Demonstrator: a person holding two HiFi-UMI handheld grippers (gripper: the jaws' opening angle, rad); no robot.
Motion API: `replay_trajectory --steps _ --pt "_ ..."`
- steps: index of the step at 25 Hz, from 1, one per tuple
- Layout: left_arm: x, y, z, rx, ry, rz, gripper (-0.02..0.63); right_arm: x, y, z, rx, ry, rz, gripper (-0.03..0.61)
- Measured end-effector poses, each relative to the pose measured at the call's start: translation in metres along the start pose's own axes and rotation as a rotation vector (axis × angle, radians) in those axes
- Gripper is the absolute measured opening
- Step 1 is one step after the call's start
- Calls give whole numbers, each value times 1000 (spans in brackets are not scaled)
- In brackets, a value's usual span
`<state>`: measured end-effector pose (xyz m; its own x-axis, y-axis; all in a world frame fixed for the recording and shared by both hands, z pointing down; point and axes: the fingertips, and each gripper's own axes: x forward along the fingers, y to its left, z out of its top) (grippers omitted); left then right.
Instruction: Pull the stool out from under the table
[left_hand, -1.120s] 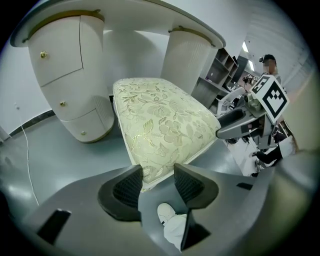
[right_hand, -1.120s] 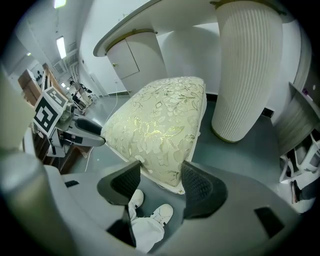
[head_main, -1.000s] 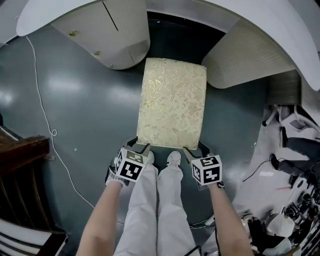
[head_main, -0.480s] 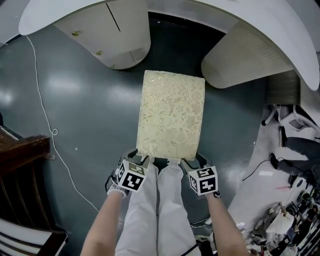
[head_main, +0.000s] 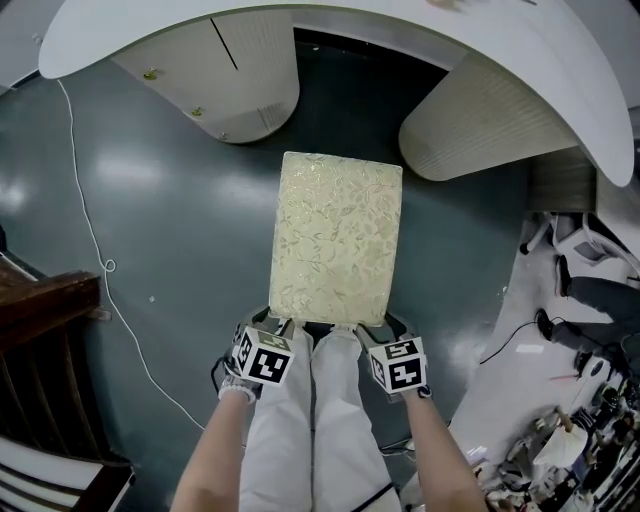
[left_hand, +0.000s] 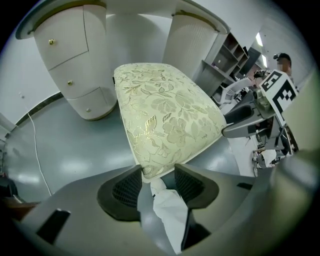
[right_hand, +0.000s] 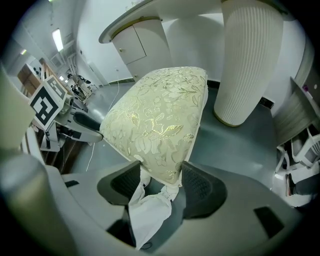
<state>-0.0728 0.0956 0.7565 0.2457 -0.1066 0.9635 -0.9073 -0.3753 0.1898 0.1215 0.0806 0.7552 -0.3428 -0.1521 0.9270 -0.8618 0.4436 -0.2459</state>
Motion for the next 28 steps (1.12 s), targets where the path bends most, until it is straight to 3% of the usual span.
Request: replay_trajectory --steps 2,5,7,12,18,28 --pt "-10 2 0 -36 -8 21 195 -8 -3 1 21 -4 -17 252" --pt "-30 2 7 -53 -57 37 62 -30 -7 13 43 -52 -52 108" --pt "-45 -3 16 -43 -92 20 19 -47 -7 23 31 -82 -76 74" --pt "-88 -10 39 -52 -153 -45 17 -87 2 49 22 -132 -91 52" --pt "-150 -5 80 -16 -270 -41 17 -141 14 88 -14 -218 -90 47" --pt "-276 -3 171 77 -561 -13 17 -250 27 174 -44 -461 -115 44"
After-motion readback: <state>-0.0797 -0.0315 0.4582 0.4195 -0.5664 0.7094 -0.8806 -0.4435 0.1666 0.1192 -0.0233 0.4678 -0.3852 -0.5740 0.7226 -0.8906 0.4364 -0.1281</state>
